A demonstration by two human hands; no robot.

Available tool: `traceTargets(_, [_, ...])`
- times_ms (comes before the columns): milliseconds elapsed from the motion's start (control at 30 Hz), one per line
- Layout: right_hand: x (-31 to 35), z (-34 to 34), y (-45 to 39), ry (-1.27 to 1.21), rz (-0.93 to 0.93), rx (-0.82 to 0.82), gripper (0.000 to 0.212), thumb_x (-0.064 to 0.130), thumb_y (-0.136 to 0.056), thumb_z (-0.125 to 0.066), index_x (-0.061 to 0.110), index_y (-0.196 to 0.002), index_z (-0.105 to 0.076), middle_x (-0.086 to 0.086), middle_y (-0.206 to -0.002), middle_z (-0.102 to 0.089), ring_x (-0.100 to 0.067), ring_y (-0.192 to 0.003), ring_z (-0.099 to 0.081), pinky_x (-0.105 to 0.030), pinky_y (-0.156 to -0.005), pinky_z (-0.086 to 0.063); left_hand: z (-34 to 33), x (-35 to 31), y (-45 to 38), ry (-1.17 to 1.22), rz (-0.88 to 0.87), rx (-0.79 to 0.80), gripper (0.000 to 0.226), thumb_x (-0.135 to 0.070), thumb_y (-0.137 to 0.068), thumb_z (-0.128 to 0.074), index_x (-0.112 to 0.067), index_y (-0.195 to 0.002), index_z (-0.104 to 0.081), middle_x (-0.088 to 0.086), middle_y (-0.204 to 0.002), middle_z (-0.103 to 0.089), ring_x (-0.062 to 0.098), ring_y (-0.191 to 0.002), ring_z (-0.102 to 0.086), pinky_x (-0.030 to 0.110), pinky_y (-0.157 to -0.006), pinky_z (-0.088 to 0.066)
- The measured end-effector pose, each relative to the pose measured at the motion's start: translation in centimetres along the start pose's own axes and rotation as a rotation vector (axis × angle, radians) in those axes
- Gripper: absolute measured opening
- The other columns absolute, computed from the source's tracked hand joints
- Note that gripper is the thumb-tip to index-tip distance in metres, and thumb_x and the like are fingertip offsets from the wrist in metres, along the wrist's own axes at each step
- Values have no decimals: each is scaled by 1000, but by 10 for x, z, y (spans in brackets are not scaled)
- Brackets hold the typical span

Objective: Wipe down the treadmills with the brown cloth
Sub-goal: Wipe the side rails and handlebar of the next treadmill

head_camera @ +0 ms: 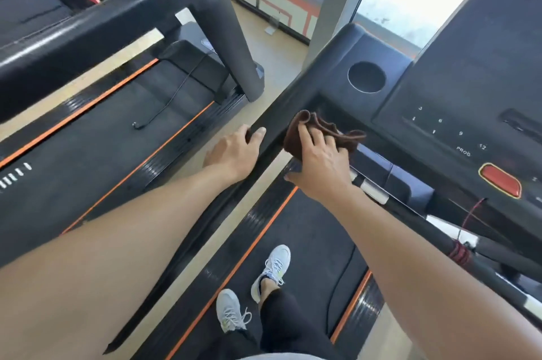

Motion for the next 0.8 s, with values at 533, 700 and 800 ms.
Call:
traceTargets(533, [-14,-1,-60,-181,-84,381,44,48,-78,-74,13,-103,-69,-4,-95,-70,-27,-92,-67,-37,-81,-57,10,-16,22,-320,-141,-308,63,-60,-105,-24,-19,-149,-42,9,-131,-67,32,-113,-65,42,-86,-48])
traceTargets(700, [-26,-12,-60,-458,-124,457,48,45,-69,-83,17,-107,-70,0,-96,-71,-20,-87,-67,-31,-74,-55,-9,-47,38,-608,-552,-396,73,-57,-105,-31,-19,-164,-9,9,-169,-21,28,-152,-29,47,-119,-33])
traceTargets(800, [-34,-1,-36,-276,-43,235,46,45,-79,-73,20,-112,-53,4,-92,-62,-23,-85,-60,-34,-71,-48,-26,-54,38,-764,-650,-329,67,-51,-106,-26,-19,-164,-15,9,-171,-15,28,-155,-20,47,-124,-24])
Point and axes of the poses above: each hand's wrist, its own y-axis away from the middle knuckle, its own z-axis out of the back of the hand, x = y × z, the point moved 9 cm from there along -y, towards the middle knuckle
